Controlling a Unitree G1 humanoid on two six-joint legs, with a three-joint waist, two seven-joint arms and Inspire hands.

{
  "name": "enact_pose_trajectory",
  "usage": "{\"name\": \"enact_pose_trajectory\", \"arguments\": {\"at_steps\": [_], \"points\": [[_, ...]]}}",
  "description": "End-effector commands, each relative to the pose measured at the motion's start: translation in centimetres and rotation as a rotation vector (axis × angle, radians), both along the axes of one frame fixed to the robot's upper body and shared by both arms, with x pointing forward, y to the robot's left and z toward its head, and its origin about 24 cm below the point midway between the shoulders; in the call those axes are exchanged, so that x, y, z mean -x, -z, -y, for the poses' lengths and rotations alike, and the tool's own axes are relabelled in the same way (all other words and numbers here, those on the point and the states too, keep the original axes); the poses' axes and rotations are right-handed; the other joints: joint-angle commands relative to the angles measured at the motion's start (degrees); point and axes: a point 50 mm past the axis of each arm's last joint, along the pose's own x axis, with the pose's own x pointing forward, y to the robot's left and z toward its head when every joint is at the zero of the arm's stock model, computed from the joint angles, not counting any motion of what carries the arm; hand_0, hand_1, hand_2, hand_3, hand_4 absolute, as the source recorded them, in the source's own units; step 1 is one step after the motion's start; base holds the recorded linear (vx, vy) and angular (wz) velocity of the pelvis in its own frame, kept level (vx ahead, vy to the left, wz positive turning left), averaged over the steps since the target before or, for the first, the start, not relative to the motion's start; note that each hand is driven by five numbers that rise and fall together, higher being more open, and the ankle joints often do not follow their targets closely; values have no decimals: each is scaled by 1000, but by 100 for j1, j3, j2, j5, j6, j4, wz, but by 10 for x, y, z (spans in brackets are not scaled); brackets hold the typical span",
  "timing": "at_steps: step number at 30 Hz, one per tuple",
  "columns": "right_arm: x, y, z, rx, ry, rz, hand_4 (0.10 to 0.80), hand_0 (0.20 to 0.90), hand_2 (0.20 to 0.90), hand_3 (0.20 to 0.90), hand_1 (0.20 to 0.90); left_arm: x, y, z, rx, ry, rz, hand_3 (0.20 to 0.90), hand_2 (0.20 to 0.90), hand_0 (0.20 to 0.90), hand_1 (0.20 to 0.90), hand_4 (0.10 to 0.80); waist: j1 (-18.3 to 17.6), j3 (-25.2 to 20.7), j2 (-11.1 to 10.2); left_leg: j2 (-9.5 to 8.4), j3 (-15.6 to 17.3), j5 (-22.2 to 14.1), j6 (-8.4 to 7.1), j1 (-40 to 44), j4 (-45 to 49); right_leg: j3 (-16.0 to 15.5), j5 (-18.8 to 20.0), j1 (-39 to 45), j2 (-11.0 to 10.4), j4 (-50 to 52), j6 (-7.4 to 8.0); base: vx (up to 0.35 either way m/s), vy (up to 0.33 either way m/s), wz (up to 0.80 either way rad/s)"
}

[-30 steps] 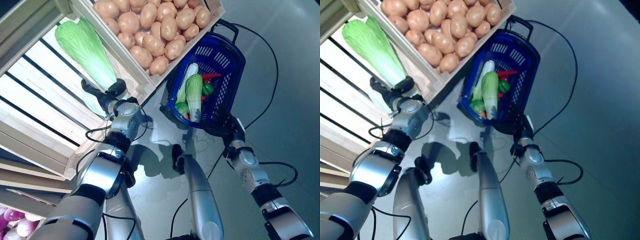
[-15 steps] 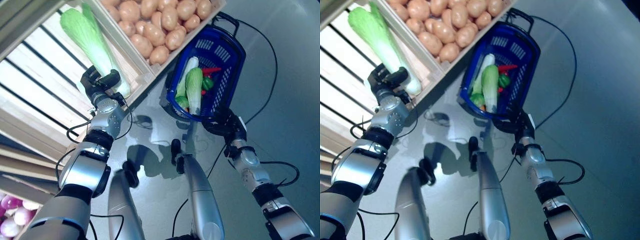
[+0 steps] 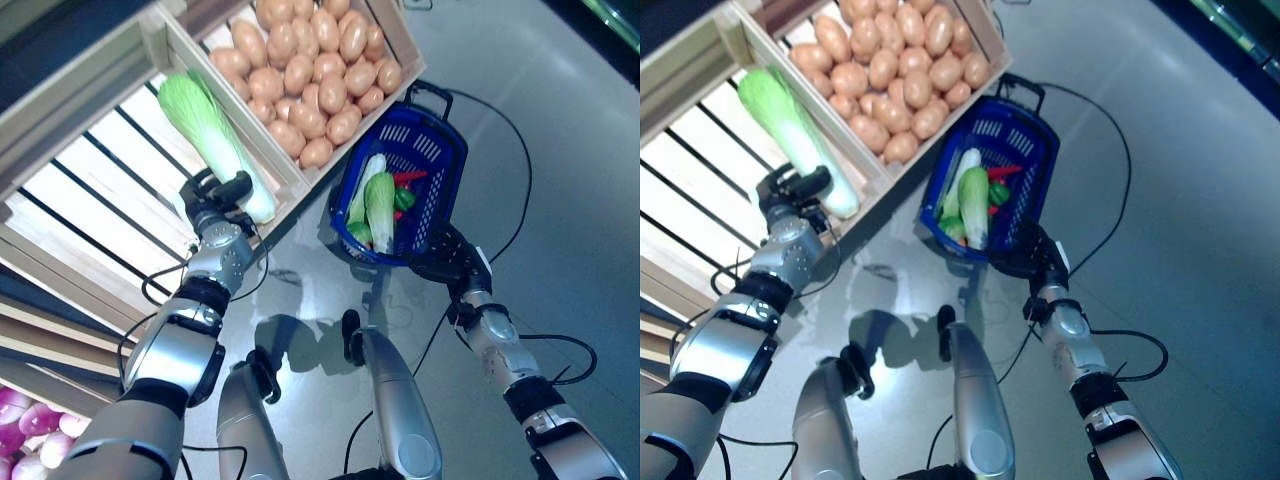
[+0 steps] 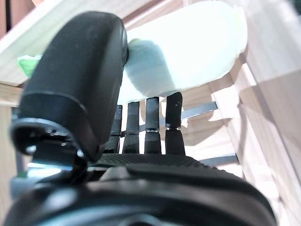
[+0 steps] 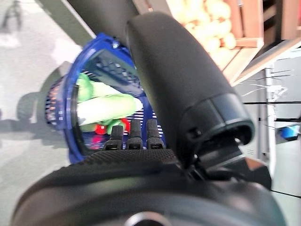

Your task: Put vegetables into the basket

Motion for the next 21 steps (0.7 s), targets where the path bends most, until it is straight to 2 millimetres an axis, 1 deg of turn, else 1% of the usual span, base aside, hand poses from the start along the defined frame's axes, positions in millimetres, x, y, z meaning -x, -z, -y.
{"name": "enact_pose_trajectory", "arguments": {"at_steps": [1, 5, 9, 12, 14, 18, 21], "points": [[-2, -34, 15, -58, 36, 190, 800, 900, 900, 900, 900, -3, -28, 3, -11, 55, 175, 300, 300, 300, 300, 400, 80, -355, 78, 83, 221, 222, -45, 412, -559, -181, -178, 689, -218, -136, 51, 104, 21, 1], [2, -29, 16, -56, 31, 182, 800, 900, 900, 900, 900, 4, -13, 5, 19, 71, 197, 300, 300, 300, 300, 400, 153, -555, 120, 42, 267, 277, -57, 799, -785, -239, -228, 1078, -262, -284, 25, 83, 38, 0], [5, -28, 15, -58, 31, 194, 800, 900, 900, 900, 900, 13, 3, 14, 50, 121, 224, 300, 300, 300, 300, 400, 244, -758, 215, 10, 298, 325, -68, 1201, -1025, -301, -272, 1493, -272, -470, -3, 88, 46, -7], [10, -28, 15, -61, 22, 212, 800, 900, 900, 900, 900, 23, 17, 25, 60, 174, 244, 300, 300, 300, 300, 400, 327, -953, 304, -36, 320, 392, -84, 1590, -1304, -327, -266, 1919, -231, -758, -16, 116, 35, 4], [10, -31, 15, -66, 16, 224, 800, 900, 900, 900, 900, 28, 23, 28, 70, 188, 249, 300, 300, 300, 300, 400, 370, -1065, 340, -60, 323, 432, -95, 1795, -1458, -345, -250, 2137, -207, -920, -13, 115, 13, 6], [13, -34, 13, -93, 3, 251, 800, 900, 900, 900, 900, 42, 45, 35, 149, 209, 259, 300, 300, 300, 300, 400, 476, -1371, 408, -142, 370, 568, -118, 2307, -1953, -445, -167, 2703, -123, -1467, -9, 135, 4, 4], [22, -33, 13, -137, -2, 269, 800, 900, 900, 900, 900, 59, 62, 45, 148, 238, 249, 300, 300, 300, 300, 400, 588, -1663, 424, -272, 360, 735, -135, 2697, -2517, -615, -10, 3173, -69, -2093, 34, 137, -13, 10]]}}
